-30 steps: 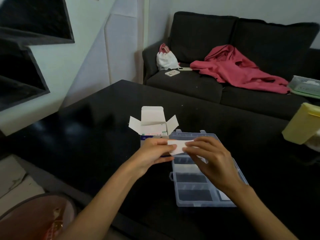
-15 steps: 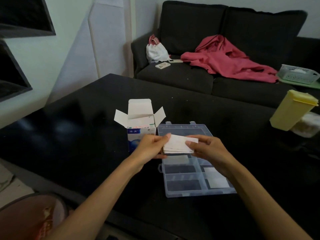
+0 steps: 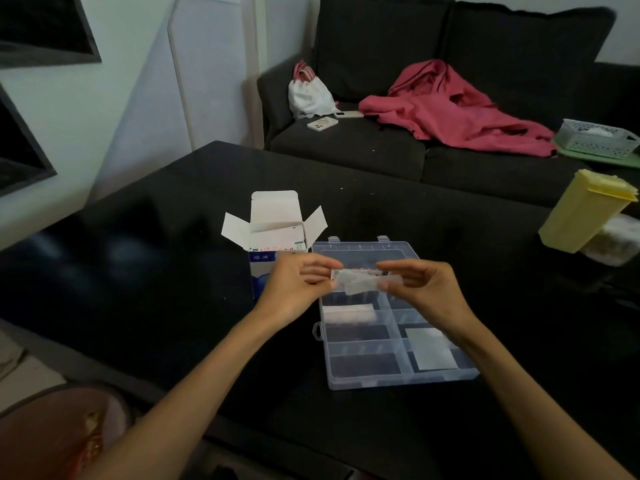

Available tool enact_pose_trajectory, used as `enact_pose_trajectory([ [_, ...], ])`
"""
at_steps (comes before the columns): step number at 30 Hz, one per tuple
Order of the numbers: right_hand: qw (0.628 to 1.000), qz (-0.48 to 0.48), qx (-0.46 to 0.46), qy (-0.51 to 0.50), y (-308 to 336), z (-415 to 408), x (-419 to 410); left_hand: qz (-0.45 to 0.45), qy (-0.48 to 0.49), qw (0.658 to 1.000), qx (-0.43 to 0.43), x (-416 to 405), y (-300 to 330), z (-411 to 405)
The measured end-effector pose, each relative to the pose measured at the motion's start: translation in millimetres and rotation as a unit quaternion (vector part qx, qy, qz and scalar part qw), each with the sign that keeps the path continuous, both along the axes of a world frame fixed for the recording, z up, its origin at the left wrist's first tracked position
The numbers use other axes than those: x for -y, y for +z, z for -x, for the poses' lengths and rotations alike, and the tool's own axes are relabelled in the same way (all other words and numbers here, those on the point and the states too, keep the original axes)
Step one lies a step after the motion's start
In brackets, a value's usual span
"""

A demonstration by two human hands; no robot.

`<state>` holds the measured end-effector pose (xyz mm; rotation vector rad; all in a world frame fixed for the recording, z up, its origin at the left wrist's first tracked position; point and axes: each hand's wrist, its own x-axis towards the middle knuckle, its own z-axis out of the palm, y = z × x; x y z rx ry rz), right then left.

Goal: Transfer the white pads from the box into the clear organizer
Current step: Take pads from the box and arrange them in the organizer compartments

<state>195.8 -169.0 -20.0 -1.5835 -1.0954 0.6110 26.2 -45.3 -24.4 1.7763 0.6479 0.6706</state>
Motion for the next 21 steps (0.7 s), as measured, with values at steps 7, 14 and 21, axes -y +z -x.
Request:
enact_pose_trajectory([
  [7, 0.998, 0.005, -0.055, -0.019, 1, -3, -1, 0.062, 0.011, 0.998, 0.024, 1, 5, 4],
  [14, 0.995, 0.062, -0.071, -0.031, 0, -6, -1, 0.167, 0.016, 0.986, 0.014, 1, 7, 2],
  [21, 0.994, 0.087, -0.050, -0.038, 10, -13, 6, 0.206, 0.020, 0.978, -0.010, 1, 6, 5],
])
